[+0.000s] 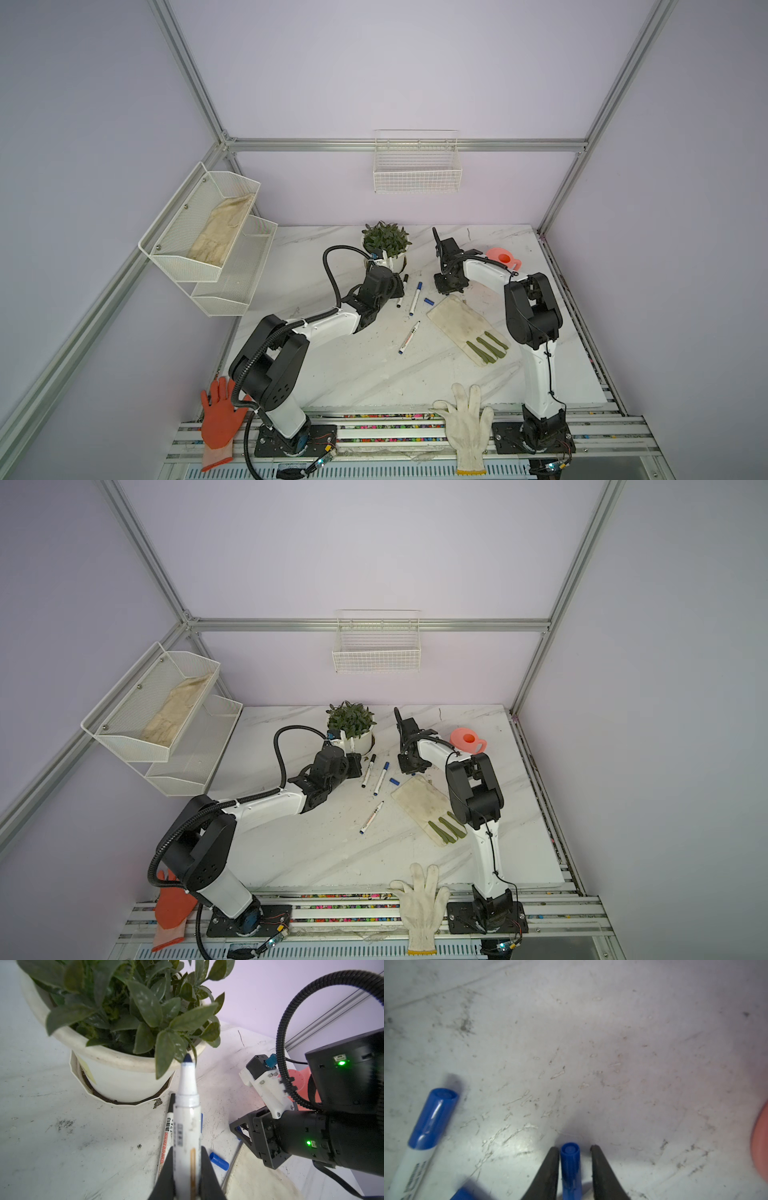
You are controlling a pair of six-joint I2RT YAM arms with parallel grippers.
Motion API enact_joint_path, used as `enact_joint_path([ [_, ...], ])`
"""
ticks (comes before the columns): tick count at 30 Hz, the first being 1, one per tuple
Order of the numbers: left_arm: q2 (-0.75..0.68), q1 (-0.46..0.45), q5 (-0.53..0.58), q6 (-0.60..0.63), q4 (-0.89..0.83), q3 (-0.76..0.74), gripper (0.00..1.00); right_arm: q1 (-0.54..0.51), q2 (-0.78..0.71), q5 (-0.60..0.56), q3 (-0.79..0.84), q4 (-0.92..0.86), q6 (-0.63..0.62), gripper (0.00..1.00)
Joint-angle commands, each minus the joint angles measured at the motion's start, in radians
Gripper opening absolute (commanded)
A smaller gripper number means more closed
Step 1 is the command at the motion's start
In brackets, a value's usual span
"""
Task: Insert the pens into the pen caps
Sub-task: 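Lift the blue cap and bring it over the marker tip held by the left gripper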
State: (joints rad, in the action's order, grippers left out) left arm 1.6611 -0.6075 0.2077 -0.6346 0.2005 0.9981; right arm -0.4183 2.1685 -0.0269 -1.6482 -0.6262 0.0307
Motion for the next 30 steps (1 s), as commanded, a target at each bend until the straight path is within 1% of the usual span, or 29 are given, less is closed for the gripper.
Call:
enact_joint_path([
  [1, -0.023, 0.007, -0.025, 0.019, 0.031, -0.018, 0.00, -0.007, -0.016, 0.061, 0.056, -0.036, 0.007, 0.18],
  [2, -0.023, 0.006, -0.032, 0.026, 0.031, -0.018, 0.00, -0.006, -0.023, 0.084, 0.065, -0.026, 0.017, 0.13],
  [4, -0.024, 0.007, -0.043, 0.047, 0.031, -0.015, 0.00, -0.006, -0.041, 0.106, 0.071, -0.005, 0.035, 0.07],
  [7, -0.026, 0.005, -0.089, 0.082, 0.031, -0.009, 0.00, 0.008, -0.107, 0.159, 0.082, 0.058, 0.081, 0.01],
  [9, -0.027, 0.003, -0.133, 0.106, 0.030, -0.005, 0.00, 0.017, -0.193, 0.203, 0.117, 0.145, 0.115, 0.00],
  [12, -0.023, -0.013, -0.185, 0.152, 0.026, 0.006, 0.00, 0.021, -0.367, 0.275, 0.226, 0.341, 0.185, 0.00],
  [14, -0.017, -0.035, -0.175, 0.169, 0.007, 0.017, 0.00, 0.021, -0.472, 0.314, 0.319, 0.480, 0.267, 0.00],
  [17, -0.009, -0.073, -0.141, 0.182, 0.005, 0.023, 0.00, 0.016, -0.588, 0.329, 0.459, 0.675, 0.388, 0.00],
  [19, 0.000, -0.098, -0.119, 0.198, 0.005, 0.032, 0.00, 0.013, -0.627, 0.320, 0.510, 0.735, 0.427, 0.00],
  [21, 0.009, -0.117, -0.115, 0.212, 0.004, 0.044, 0.00, 0.013, -0.630, 0.363, 0.515, 0.743, 0.437, 0.00],
  [22, 0.012, -0.126, -0.109, 0.211, 0.005, 0.049, 0.00, 0.012, -0.630, 0.402, 0.518, 0.755, 0.434, 0.00],
  [24, 0.014, -0.136, -0.128, 0.216, 0.025, 0.050, 0.00, 0.009, -0.636, 0.529, 0.541, 0.836, 0.423, 0.00],
  [25, 0.015, -0.141, -0.129, 0.217, 0.038, 0.047, 0.00, 0.009, -0.631, 0.567, 0.534, 0.831, 0.403, 0.00],
  [28, 0.014, -0.148, -0.139, 0.220, 0.059, 0.045, 0.00, 0.008, -0.607, 0.587, 0.490, 0.739, 0.339, 0.00],
  [30, 0.009, -0.152, -0.147, 0.227, 0.073, 0.041, 0.00, 0.008, -0.604, 0.588, 0.490, 0.729, 0.331, 0.00],
])
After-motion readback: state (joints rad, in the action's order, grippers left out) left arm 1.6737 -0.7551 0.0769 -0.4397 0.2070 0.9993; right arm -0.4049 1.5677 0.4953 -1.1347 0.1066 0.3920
